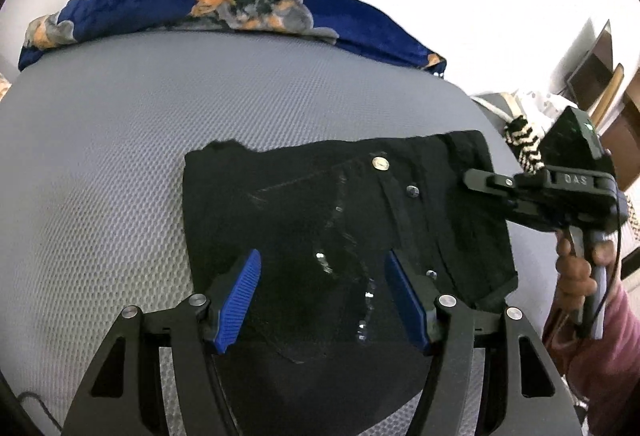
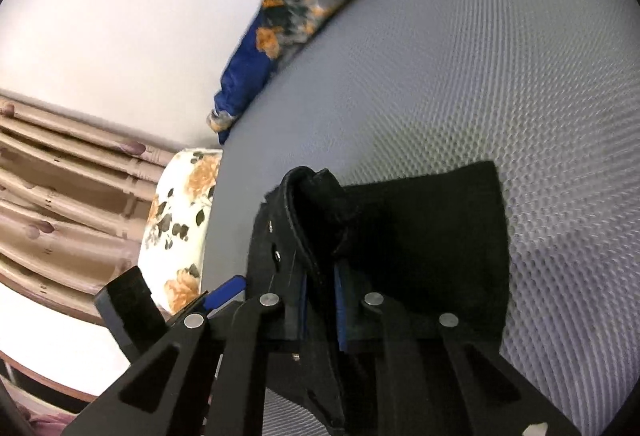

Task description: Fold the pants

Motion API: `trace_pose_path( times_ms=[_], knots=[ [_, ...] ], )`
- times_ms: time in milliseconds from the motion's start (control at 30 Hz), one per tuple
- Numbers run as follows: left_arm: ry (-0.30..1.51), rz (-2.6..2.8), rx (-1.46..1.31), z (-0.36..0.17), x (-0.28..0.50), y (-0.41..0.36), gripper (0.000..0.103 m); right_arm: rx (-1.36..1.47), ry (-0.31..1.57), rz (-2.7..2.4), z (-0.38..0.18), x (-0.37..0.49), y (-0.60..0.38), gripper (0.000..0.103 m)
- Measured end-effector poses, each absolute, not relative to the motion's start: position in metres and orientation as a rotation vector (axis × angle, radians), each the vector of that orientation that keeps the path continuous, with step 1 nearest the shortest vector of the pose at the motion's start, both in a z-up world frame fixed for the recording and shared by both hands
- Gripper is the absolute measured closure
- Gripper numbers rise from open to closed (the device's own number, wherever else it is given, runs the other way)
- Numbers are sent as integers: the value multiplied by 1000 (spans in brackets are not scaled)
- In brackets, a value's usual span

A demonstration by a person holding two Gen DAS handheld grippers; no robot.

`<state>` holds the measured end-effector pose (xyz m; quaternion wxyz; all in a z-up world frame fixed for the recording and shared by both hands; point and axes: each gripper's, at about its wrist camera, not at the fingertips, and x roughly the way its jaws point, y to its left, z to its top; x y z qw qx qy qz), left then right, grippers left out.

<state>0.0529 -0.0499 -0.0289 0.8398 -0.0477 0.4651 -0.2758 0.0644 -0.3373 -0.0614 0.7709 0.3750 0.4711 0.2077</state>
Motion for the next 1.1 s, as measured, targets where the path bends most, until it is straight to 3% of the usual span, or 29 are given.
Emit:
trace_pose_path(
  times_ms=[133,367,467,533,600,1100],
  knots=[
    [971,-592,-89,-30,56,-59,38,772,993,333,-50,54,-353,92],
    [1060,-623,-36,-64,63,-80,38,730,1061,147,-87,50,-373,92],
    [1070,-613,15,-76,66,-88,38,720,1072,133,-89,55,-370,87],
    [1058,-610,55,-76,61,-93,38,651,1093,100,-85,58,-363,75],
    [1054,-598,89,-75,57,-97,38,627,1097,93,-82,57,-358,73],
    [1076,-553,162,-71,14,-91,38,561,1153,69,-75,-13,-340,73]
  ],
)
